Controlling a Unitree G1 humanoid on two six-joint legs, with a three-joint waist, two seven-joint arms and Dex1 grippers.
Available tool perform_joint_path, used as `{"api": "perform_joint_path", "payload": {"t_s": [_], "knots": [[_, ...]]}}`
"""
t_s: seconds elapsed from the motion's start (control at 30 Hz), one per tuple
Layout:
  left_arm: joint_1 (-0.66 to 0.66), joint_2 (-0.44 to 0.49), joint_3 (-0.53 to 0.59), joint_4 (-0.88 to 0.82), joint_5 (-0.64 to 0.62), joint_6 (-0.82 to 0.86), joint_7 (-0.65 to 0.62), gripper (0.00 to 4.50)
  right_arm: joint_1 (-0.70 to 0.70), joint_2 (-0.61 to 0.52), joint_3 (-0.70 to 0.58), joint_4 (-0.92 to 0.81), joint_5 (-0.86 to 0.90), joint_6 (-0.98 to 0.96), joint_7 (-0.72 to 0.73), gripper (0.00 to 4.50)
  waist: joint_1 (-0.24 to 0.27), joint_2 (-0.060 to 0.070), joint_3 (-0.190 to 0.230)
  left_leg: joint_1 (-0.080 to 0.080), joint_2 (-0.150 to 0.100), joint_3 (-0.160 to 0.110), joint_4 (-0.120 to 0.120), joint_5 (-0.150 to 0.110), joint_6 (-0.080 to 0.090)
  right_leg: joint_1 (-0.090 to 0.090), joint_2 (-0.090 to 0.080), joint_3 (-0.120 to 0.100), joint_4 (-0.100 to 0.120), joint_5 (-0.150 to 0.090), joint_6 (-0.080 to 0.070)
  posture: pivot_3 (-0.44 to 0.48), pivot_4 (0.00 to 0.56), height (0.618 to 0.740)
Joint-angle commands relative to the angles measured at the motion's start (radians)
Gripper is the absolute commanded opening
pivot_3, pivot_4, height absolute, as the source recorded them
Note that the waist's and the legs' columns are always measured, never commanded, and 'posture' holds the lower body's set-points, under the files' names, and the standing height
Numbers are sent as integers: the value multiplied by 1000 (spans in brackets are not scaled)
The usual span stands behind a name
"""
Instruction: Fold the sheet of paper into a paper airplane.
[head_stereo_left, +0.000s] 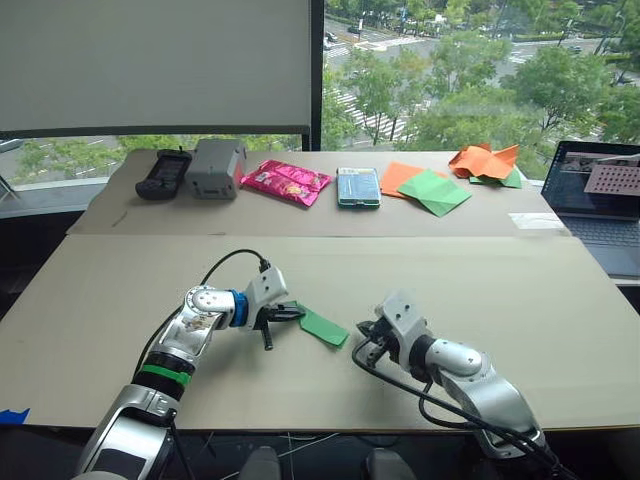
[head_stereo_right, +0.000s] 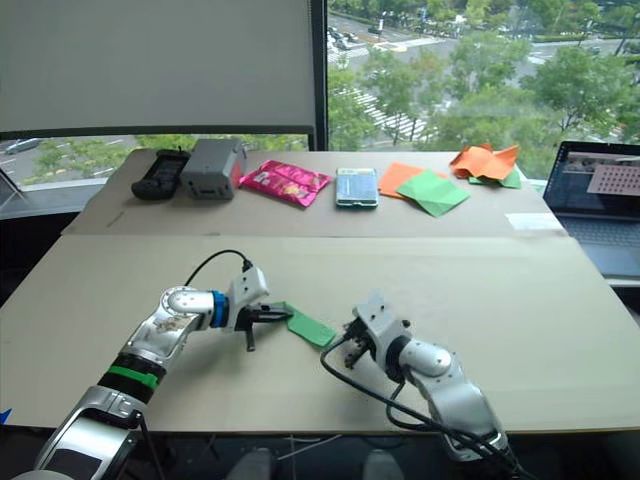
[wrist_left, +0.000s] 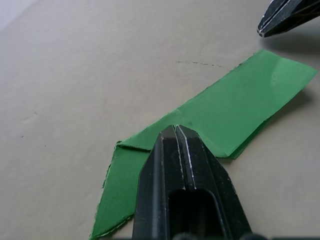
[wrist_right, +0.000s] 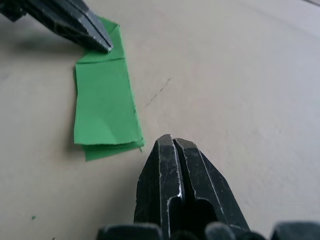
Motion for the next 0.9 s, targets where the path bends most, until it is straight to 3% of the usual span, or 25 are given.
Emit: {"api": "perform_joint_path", "payload": {"t_s": [0.03, 0.17, 0.5, 0.77, 0.9], "knots": [[10, 2, -26, 22, 27, 14, -8, 0, -38, 56, -36, -99, 87, -77, 5, 65, -1, 0, 1, 0, 0, 0, 0, 0, 0, 0, 0, 0, 0, 0, 0, 0, 150, 718], [8, 1, -27, 21, 28, 14, -10, 0, -25, 40, 84, -60, 43, -85, 19, 65, 0, 0, 0, 0, 0, 0, 0, 0, 0, 1, 0, 0, 0, 0, 0, 0, 150, 718], [4, -1, -19, 3, 19, 27, -7, 0, -36, 9, 198, 147, -30, -50, 7, 65, -2, 1, 1, 0, 0, 0, 0, 0, 0, 0, 0, 0, 0, 0, 0, 0, 150, 718], [-24, -53, 21, -85, -65, 118, -12, 0, -46, 5, 206, 193, -50, -4, -18, 65, -2, -1, 1, 1, 0, 0, 0, 0, 0, 0, 0, 0, 0, 0, 0, 0, 150, 718], [-36, -85, 0, -48, -43, 103, 0, 0, -45, 4, 211, 182, -44, 7, -21, 65, -3, -2, 2, 0, 0, 0, 0, 0, 0, 0, 0, 0, 0, 0, 0, 0, 150, 718]]}}
